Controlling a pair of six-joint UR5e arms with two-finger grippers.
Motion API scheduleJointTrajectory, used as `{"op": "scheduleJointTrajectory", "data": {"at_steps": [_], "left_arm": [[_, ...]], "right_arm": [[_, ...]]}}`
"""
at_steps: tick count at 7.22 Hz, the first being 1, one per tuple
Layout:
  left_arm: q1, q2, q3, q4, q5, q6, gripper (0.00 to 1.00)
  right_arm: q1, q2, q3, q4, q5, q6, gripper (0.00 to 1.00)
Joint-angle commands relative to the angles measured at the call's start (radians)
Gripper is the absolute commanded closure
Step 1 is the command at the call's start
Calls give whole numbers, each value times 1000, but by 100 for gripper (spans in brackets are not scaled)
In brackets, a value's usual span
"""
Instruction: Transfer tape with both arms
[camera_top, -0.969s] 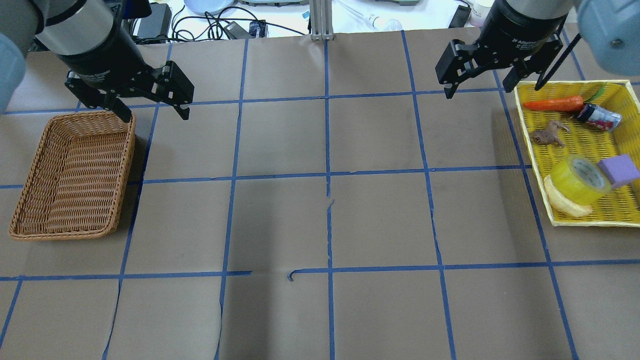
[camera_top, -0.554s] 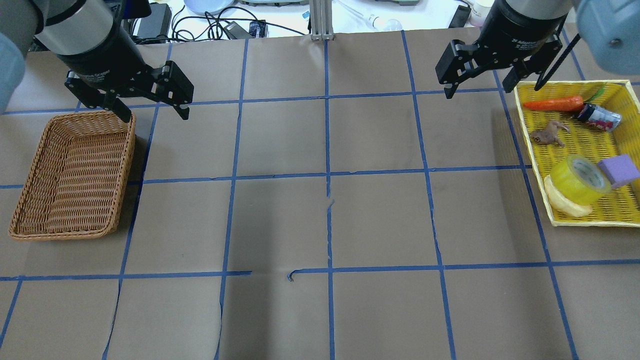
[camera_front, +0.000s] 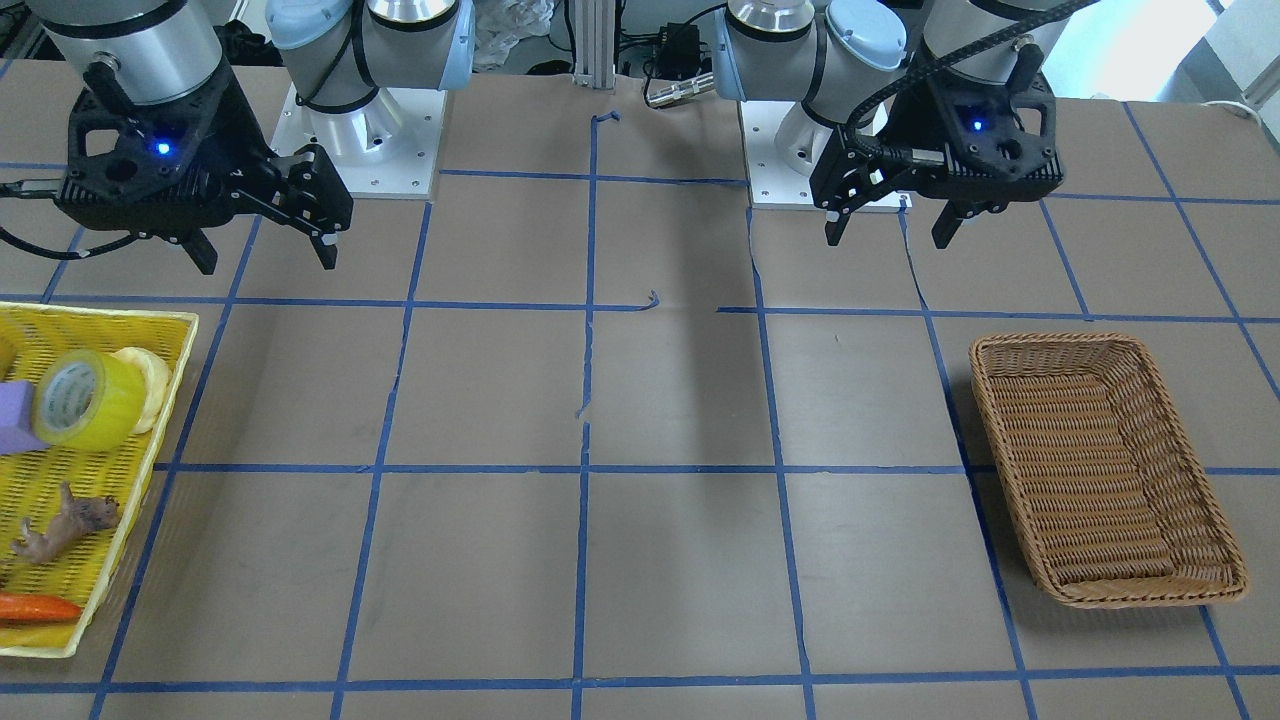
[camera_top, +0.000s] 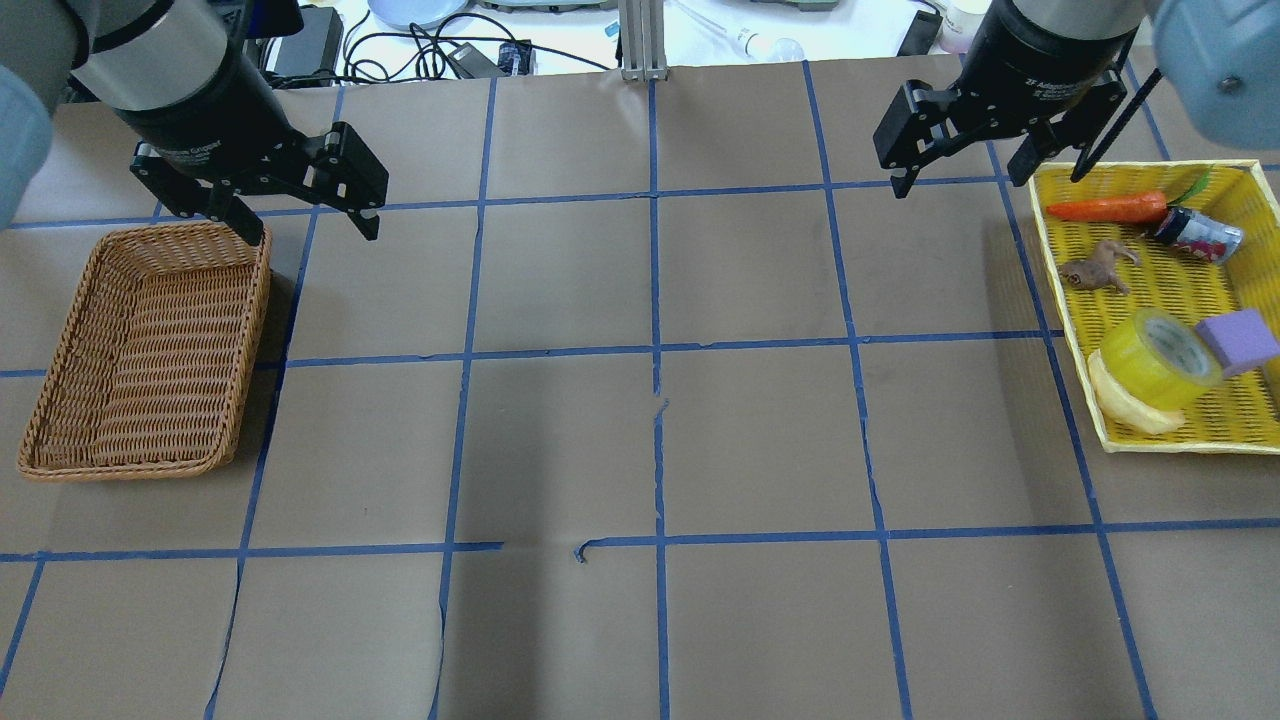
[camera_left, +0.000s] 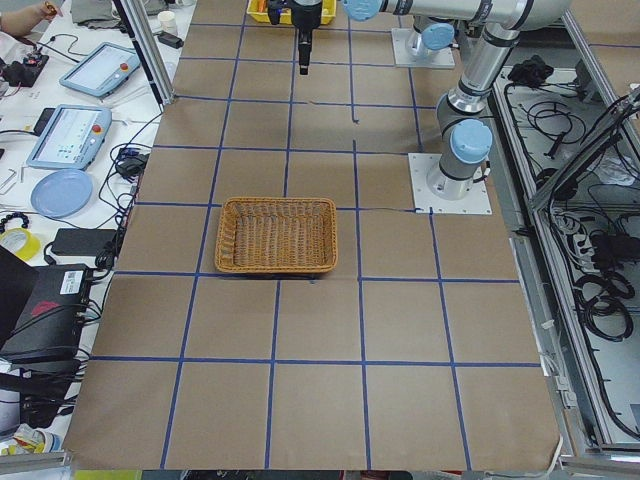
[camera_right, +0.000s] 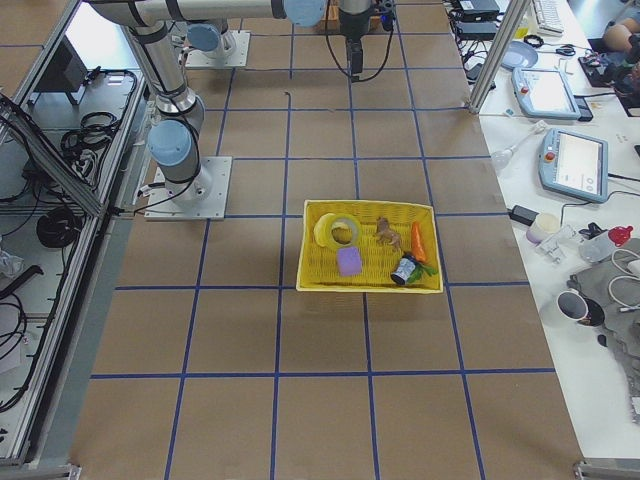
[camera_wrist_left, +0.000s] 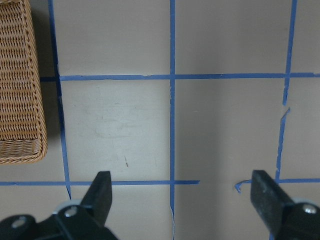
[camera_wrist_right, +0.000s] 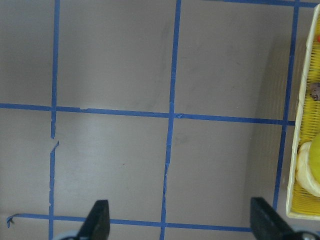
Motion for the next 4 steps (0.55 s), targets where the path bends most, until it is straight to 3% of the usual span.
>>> {"op": "scheduleJointTrajectory", "data": {"at_steps": [1, 3, 4], "left_arm": [[0, 0, 0, 0, 0, -1, 0], [0, 0, 0, 0, 0, -1, 0], [0, 0, 0, 0, 0, -1, 0]], "right_arm": [[-3, -1, 0, 0, 0, -1, 0], [-13, 2, -8, 8, -8, 1, 0], [-70, 5, -8, -1, -61, -67, 0]]}}
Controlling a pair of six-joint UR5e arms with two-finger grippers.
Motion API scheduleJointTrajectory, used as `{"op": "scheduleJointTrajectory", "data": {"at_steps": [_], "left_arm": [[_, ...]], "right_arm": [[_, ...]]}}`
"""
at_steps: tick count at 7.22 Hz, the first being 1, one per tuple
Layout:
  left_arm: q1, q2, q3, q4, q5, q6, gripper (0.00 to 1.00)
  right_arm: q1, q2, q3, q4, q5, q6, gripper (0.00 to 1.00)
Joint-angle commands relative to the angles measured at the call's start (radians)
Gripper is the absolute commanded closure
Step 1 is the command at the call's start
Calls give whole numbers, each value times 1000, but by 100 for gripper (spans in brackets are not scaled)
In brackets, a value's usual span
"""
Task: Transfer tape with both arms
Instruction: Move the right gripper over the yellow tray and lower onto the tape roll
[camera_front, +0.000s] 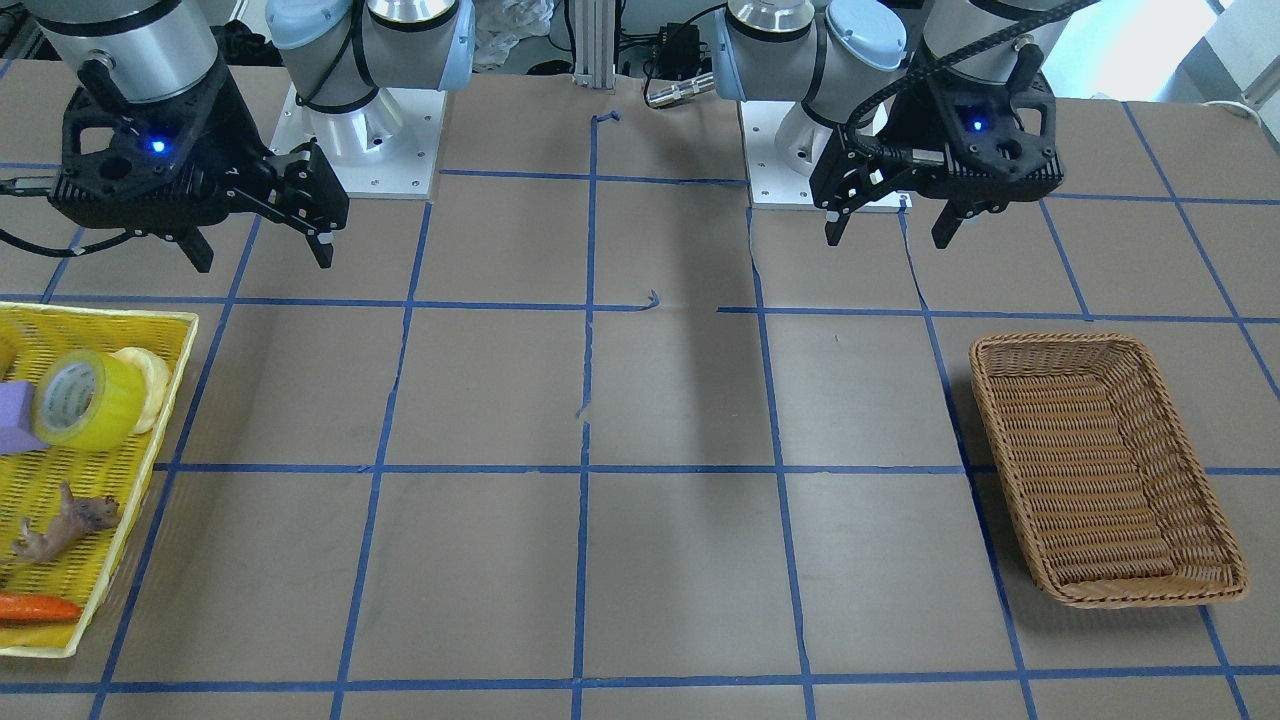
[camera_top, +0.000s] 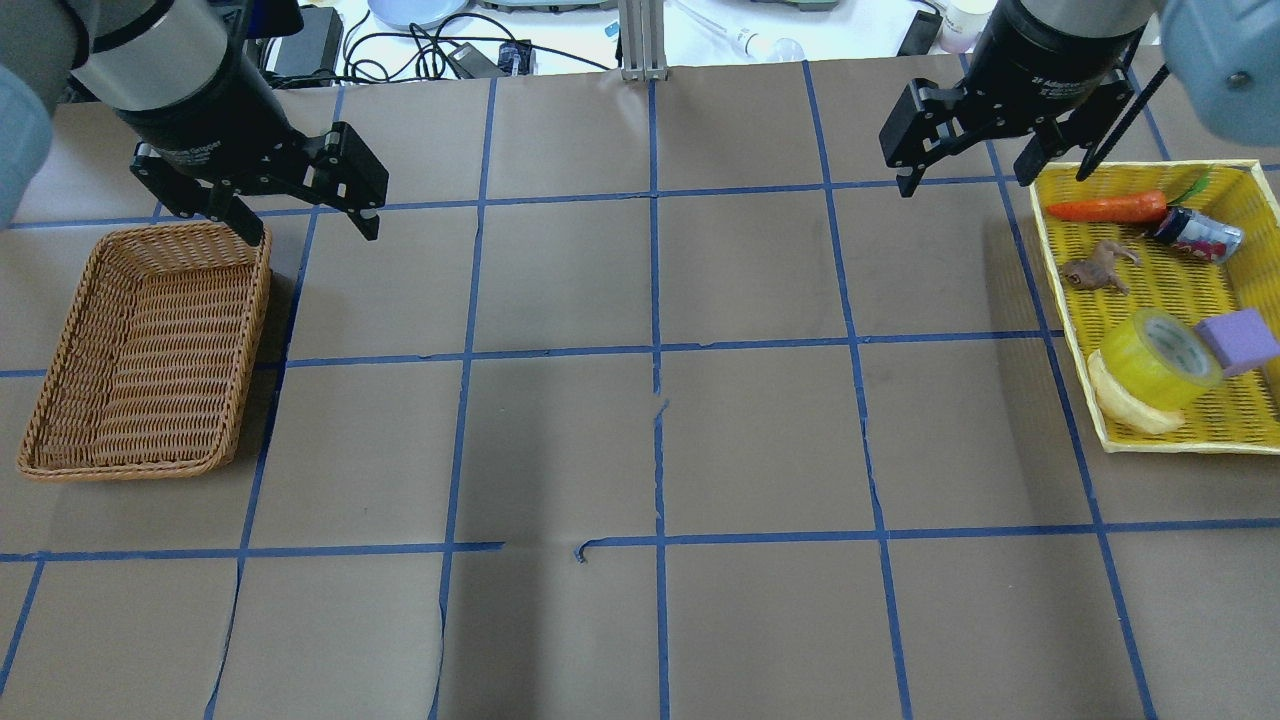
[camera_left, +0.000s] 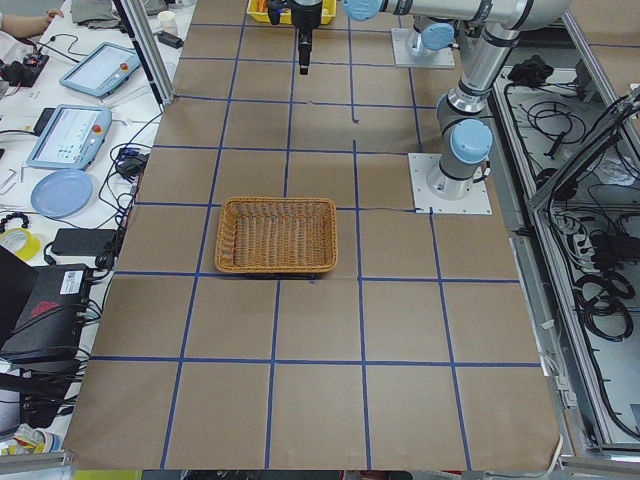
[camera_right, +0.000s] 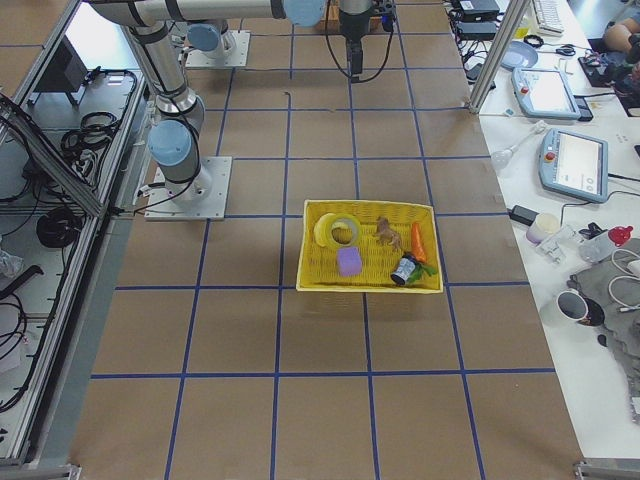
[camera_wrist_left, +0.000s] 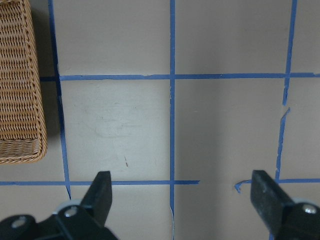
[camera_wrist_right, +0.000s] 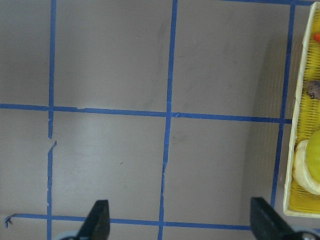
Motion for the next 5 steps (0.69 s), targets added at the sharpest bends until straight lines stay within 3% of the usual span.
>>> {"op": "scheduleJointTrajectory", "data": {"at_steps": [1, 3, 5], "left_arm": [[0, 0, 0, 0, 0, 0, 0], [0, 1, 0, 0, 1, 2, 0], [0, 0, 0, 0, 2, 0, 0]], "right_arm": [[-164, 2, -2, 12, -89, -140, 0], [-376, 60, 7, 58, -82, -492, 0], [-523, 215, 5, 46, -76, -743, 0]]}}
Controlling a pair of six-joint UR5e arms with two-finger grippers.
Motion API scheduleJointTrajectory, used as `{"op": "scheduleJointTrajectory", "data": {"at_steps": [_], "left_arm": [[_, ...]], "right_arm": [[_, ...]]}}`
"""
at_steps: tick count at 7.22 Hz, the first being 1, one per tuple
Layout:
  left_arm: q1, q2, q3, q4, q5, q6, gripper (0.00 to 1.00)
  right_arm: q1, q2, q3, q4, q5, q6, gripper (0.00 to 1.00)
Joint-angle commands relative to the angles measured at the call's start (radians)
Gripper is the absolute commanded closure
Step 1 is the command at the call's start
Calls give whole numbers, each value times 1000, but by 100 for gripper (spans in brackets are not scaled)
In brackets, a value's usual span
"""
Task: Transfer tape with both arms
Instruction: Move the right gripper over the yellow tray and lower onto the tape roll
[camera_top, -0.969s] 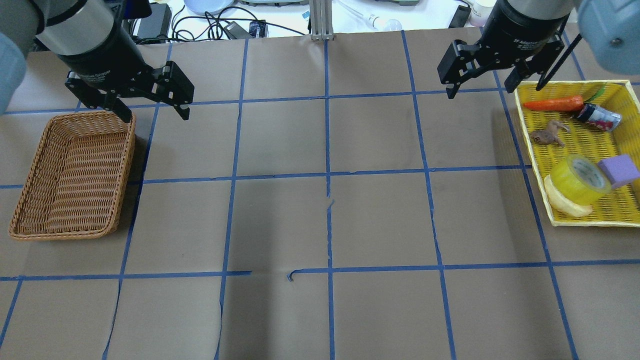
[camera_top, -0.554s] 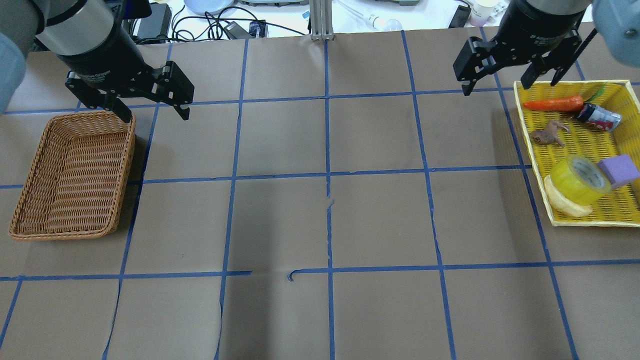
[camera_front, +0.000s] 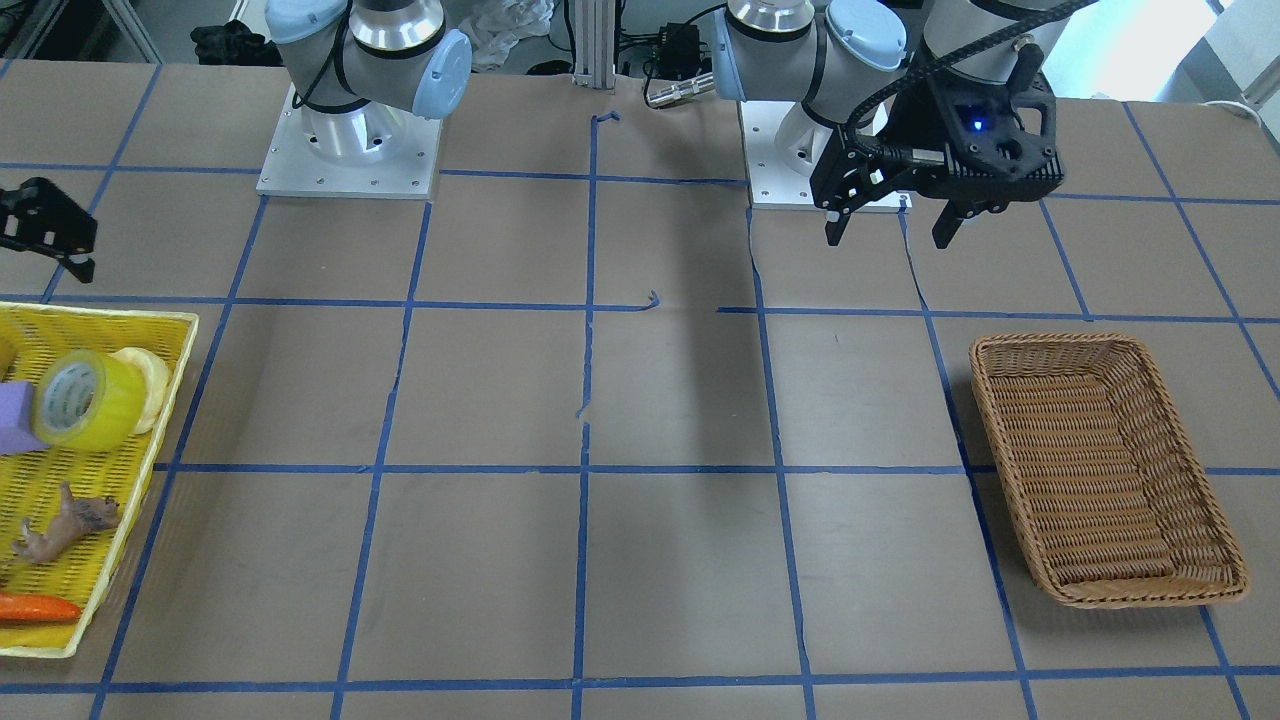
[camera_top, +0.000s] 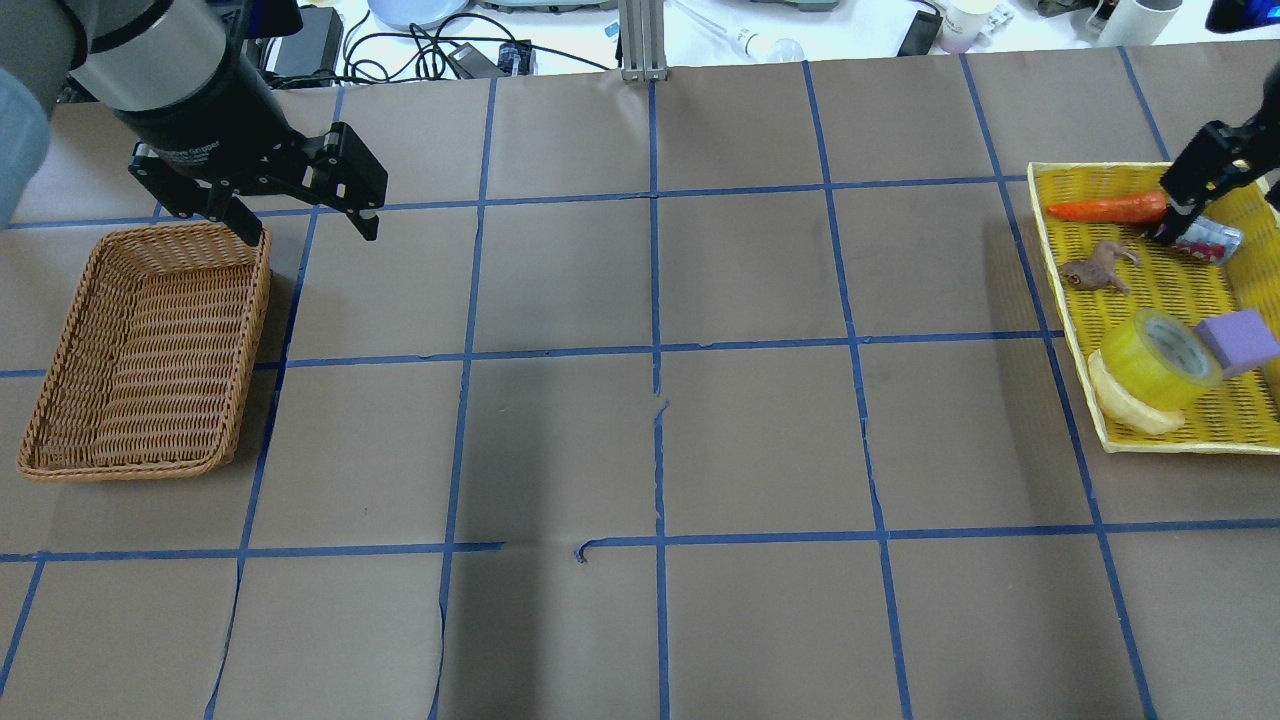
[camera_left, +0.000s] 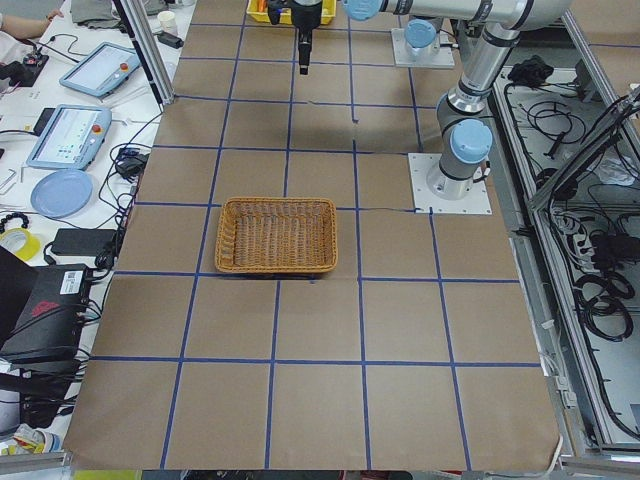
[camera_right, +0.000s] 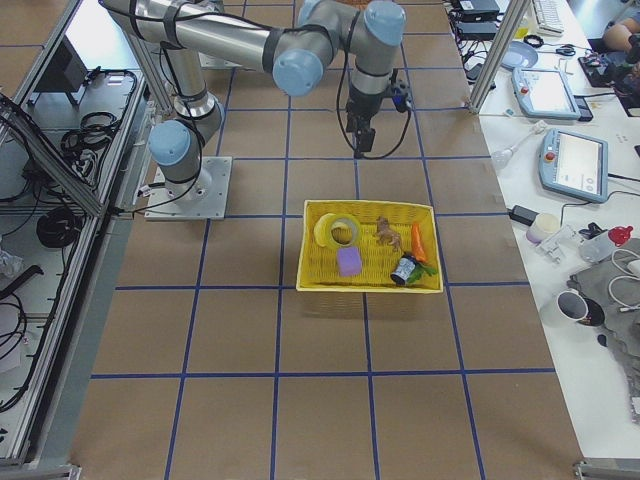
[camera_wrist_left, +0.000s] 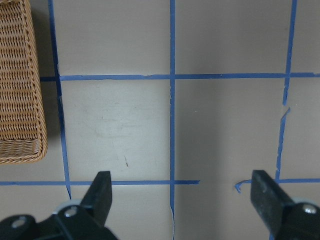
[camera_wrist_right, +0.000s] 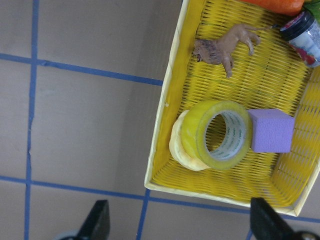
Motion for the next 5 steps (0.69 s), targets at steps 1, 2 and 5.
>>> {"op": "scheduleJointTrajectory", "data": {"at_steps": [1, 2, 5], "left_arm": [[3, -1, 0, 0, 0, 2, 0], [0, -1, 0, 0, 0, 0, 0], [0, -1, -2, 0, 0, -1, 0]], "right_arm": [[-148, 158, 15, -98, 74, -354, 4], [-208, 192, 76, -146, 117, -420, 4], [-214, 207, 209, -180, 183, -521, 4]]}}
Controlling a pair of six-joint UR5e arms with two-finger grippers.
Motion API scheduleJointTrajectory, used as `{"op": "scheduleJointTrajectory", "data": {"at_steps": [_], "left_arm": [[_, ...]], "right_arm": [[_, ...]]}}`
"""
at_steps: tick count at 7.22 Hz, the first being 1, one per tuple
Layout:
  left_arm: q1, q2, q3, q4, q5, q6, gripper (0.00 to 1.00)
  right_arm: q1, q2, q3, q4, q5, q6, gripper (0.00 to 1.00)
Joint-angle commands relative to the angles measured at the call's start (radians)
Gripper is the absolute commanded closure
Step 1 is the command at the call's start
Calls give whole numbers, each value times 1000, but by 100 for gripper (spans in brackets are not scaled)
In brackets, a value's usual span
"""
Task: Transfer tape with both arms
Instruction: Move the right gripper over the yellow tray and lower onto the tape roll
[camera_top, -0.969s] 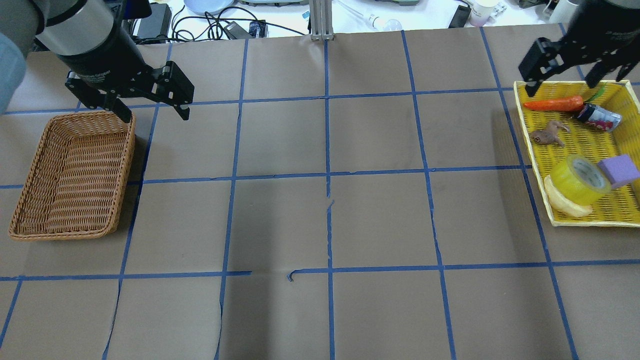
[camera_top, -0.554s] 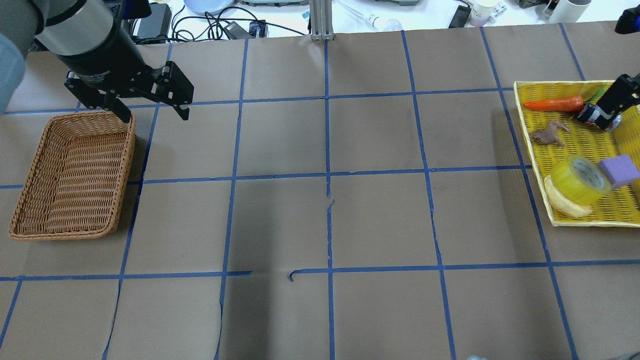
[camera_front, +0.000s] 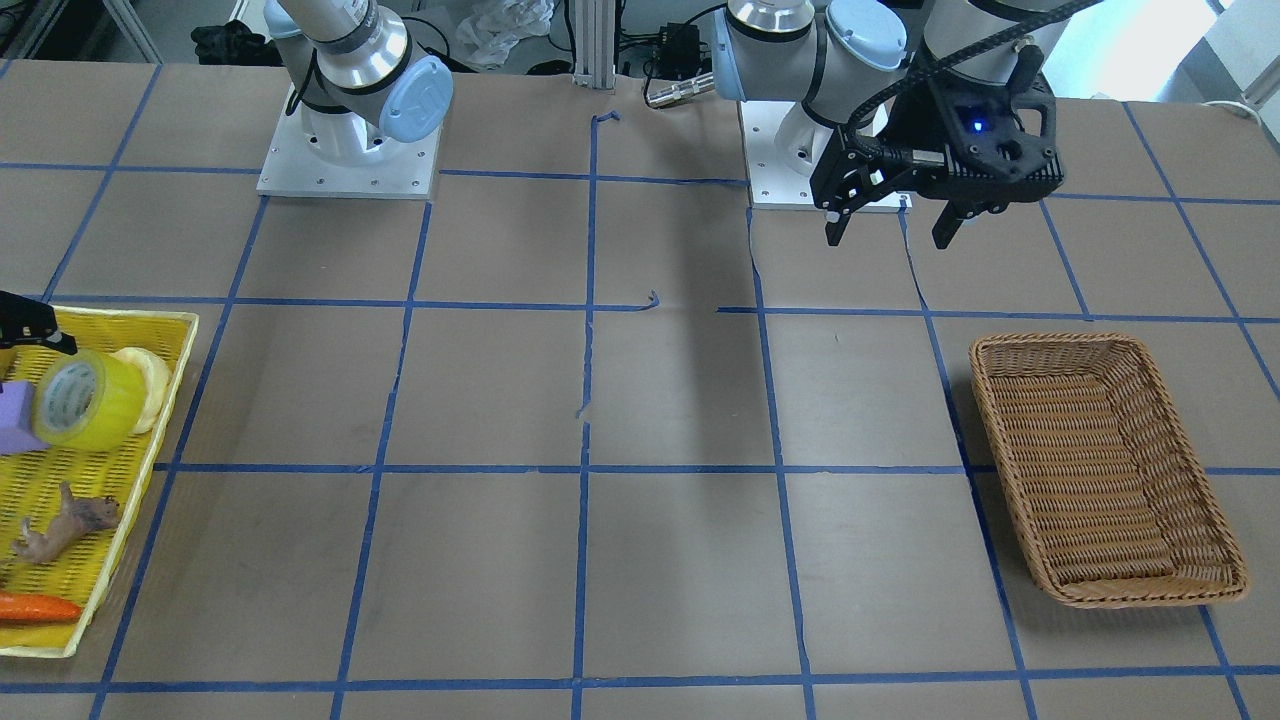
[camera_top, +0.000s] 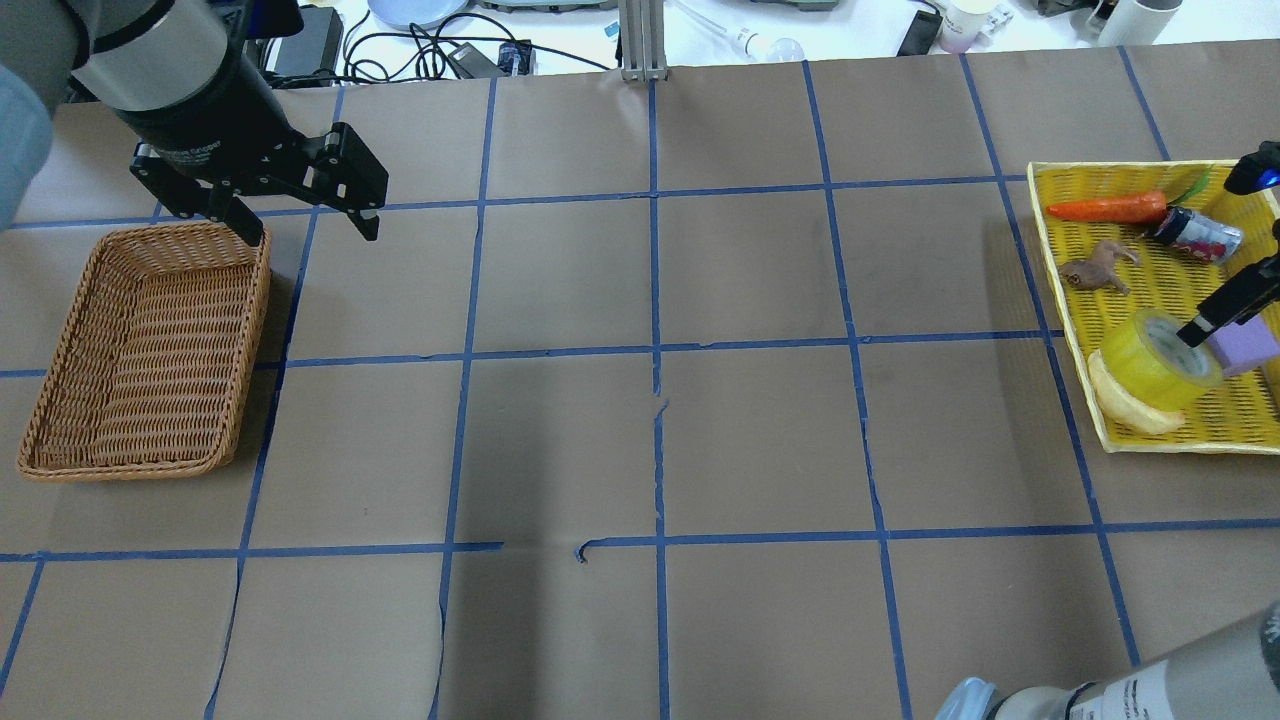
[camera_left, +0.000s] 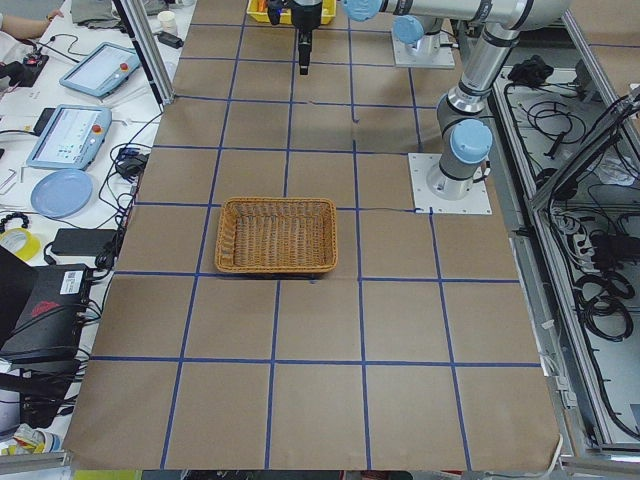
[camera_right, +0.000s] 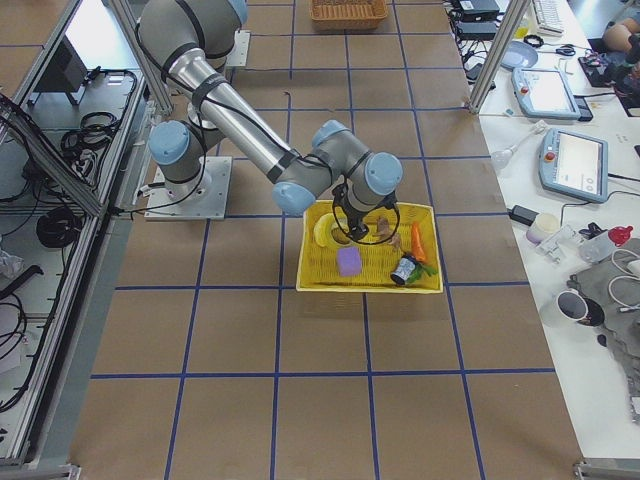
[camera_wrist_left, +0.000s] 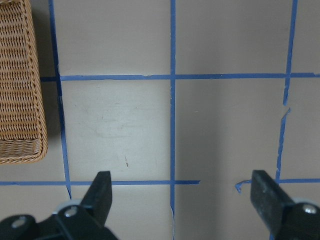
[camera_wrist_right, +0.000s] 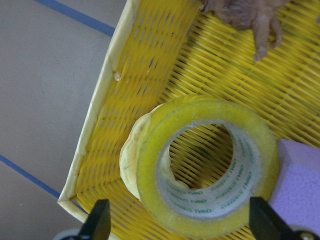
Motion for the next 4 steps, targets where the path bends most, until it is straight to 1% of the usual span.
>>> {"op": "scheduleJointTrajectory", "data": {"at_steps": [1, 2, 3, 4], "left_arm": [[0, 0, -4, 0, -1, 0, 0], [0, 1, -4, 0, 0, 0, 0], [0, 5, -10, 2, 0, 1, 0], [0, 5, -11, 11, 0, 3, 0]], "right_arm": [[-3, 7, 46, -2, 55, -53, 6], [-3, 6, 75, -1, 65, -46, 46], [-3, 6, 88, -13, 63, -43, 77], [-3, 6, 83, -13, 63, -42, 100]]}}
